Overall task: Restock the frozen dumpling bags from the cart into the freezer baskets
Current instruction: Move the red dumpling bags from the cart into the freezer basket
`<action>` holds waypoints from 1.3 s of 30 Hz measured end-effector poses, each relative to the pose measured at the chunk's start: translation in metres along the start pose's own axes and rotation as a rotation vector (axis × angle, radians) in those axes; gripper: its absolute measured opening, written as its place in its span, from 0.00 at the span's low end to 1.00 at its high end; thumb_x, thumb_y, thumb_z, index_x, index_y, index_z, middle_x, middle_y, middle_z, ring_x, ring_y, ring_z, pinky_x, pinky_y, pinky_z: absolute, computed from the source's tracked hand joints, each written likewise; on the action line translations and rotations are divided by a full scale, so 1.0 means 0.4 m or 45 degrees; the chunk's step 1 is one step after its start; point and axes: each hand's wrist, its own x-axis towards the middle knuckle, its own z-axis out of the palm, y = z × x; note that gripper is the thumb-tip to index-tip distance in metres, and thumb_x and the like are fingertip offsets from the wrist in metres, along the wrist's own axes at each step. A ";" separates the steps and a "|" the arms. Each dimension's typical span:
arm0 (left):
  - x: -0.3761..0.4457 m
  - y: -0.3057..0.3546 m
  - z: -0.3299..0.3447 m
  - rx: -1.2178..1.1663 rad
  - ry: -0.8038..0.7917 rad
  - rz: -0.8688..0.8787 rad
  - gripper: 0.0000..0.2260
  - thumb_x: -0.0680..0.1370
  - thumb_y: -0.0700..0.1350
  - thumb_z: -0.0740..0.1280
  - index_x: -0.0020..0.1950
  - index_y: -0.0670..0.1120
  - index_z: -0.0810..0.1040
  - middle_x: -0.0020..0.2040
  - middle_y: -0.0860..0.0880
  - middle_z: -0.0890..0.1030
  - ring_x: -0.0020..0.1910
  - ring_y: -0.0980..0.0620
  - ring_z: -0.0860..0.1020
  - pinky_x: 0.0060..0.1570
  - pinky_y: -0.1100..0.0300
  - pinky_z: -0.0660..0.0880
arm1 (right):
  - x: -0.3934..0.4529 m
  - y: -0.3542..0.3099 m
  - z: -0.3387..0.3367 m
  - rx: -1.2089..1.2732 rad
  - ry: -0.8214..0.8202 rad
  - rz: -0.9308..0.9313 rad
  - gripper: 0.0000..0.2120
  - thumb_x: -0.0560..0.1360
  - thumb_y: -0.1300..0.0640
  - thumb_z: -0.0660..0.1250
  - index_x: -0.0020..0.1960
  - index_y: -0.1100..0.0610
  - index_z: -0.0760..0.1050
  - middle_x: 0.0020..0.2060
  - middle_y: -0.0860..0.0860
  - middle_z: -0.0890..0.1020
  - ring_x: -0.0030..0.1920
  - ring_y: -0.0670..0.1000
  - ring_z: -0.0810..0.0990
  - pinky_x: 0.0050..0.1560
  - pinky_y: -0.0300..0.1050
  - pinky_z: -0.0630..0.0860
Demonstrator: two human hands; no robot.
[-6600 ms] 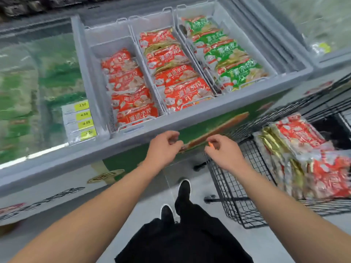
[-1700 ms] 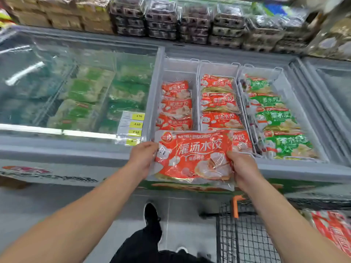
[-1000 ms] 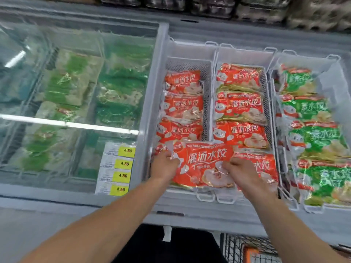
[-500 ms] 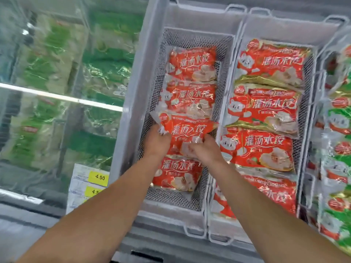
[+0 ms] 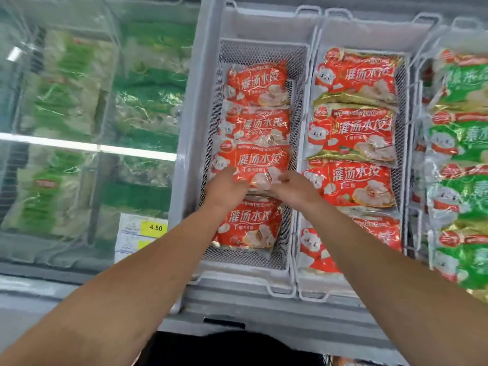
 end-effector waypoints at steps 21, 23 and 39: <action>-0.593 -0.273 0.024 0.395 -0.387 0.911 0.21 0.77 0.46 0.69 0.70 0.46 0.75 0.66 0.47 0.79 0.63 0.46 0.78 0.60 0.57 0.72 | -0.787 0.346 0.449 0.095 0.868 0.043 0.22 0.76 0.53 0.67 0.69 0.57 0.73 0.65 0.55 0.76 0.65 0.56 0.75 0.61 0.44 0.69; -0.658 -0.292 0.072 0.456 -0.473 0.966 0.22 0.77 0.47 0.69 0.72 0.47 0.74 0.68 0.49 0.78 0.64 0.47 0.77 0.63 0.57 0.71 | -0.868 0.414 0.495 0.130 0.928 0.132 0.23 0.73 0.49 0.66 0.66 0.56 0.75 0.60 0.55 0.78 0.61 0.55 0.76 0.55 0.41 0.69; -1.302 -0.577 0.587 0.871 -0.761 1.414 0.23 0.78 0.48 0.68 0.73 0.48 0.73 0.70 0.49 0.77 0.67 0.49 0.75 0.67 0.59 0.68 | -1.473 1.109 0.933 0.514 1.276 0.606 0.22 0.74 0.55 0.68 0.68 0.56 0.73 0.66 0.55 0.76 0.66 0.55 0.74 0.65 0.45 0.68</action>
